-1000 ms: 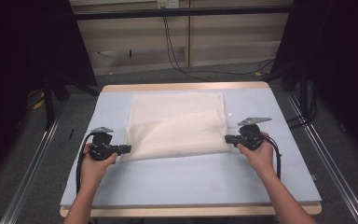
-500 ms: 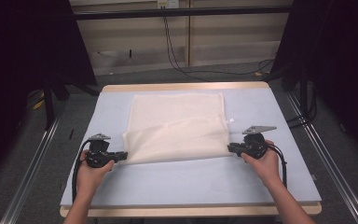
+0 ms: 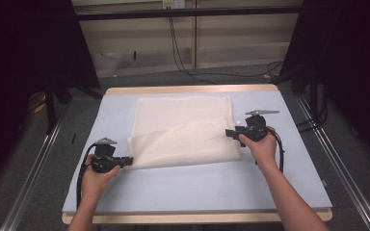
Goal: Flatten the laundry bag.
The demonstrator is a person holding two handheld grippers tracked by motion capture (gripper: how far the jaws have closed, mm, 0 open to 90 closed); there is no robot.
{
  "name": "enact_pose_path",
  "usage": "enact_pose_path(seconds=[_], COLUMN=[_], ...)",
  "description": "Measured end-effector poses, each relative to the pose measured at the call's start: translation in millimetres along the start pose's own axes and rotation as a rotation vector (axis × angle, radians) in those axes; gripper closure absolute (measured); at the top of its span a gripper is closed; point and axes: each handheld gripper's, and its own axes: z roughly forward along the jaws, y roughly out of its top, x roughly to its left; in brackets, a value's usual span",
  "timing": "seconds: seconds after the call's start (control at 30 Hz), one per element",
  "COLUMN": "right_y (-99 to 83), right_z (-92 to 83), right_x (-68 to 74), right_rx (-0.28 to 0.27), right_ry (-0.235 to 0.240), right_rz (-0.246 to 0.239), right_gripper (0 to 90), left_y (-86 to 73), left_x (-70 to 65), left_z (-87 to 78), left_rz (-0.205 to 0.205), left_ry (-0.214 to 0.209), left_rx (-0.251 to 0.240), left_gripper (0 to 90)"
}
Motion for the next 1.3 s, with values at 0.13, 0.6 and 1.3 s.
enact_pose_path(seconds=[0.13,0.6,1.3], right_y=[-2.4,-34.5,-91.3], right_z=[1.7,-60.3,-77.9], right_x=[2.5,9.5,10.8], right_rx=[-0.021,-0.046,0.015], right_ry=[0.024,0.168,0.247], right_rz=[-0.041,-0.214,-0.267], right_gripper=[76.9,84.3,84.6], left_y=[-1.2,-0.1,2.9], left_x=[0.1,-0.4,2.6], left_z=[-0.2,-5.6,-19.6], left_rz=[0.002,-0.019,-0.068], left_ry=[0.001,0.024,0.009], left_rx=[-0.006,-0.027,-0.063], left_gripper=[86.2,85.8,76.8])
